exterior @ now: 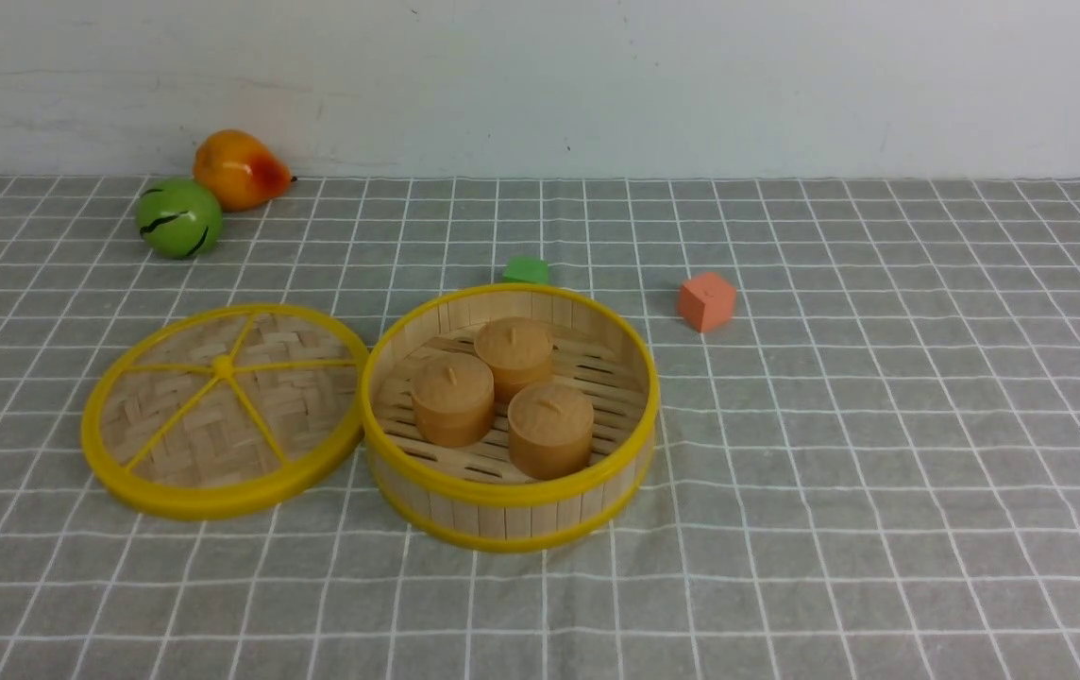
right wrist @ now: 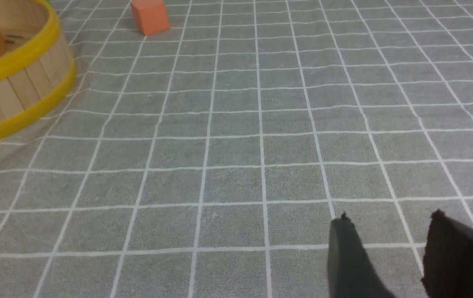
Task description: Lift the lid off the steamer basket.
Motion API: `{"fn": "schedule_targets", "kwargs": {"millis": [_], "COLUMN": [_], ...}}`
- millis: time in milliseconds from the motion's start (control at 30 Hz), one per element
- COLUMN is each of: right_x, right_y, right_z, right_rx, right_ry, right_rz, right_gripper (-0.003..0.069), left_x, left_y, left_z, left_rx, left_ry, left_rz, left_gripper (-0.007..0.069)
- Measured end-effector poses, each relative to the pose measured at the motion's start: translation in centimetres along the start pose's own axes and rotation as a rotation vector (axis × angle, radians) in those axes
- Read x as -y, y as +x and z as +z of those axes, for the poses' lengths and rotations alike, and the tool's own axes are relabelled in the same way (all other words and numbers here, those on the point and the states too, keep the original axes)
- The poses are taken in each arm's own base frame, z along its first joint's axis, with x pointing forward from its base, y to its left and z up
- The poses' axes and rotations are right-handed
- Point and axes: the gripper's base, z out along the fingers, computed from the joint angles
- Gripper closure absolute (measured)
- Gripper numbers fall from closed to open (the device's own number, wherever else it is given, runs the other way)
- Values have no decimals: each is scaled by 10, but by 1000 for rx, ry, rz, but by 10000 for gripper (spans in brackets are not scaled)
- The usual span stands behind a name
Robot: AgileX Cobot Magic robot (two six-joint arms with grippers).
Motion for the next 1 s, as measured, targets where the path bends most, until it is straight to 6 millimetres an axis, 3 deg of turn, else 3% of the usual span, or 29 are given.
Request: {"fn": "schedule_targets", "kwargs": {"millis": [1000], "right_x": [0], "right_y": [0], "right_z": [0], "right_rx": [0], "right_ry": [0], "right_rz": [1], "right_gripper": [417], "left_x": [0], "left_y": [0], "left_z": [0], "left_rx": [-1], "left_ry": [0], "left_rz": [0], "left_gripper": [584]}}
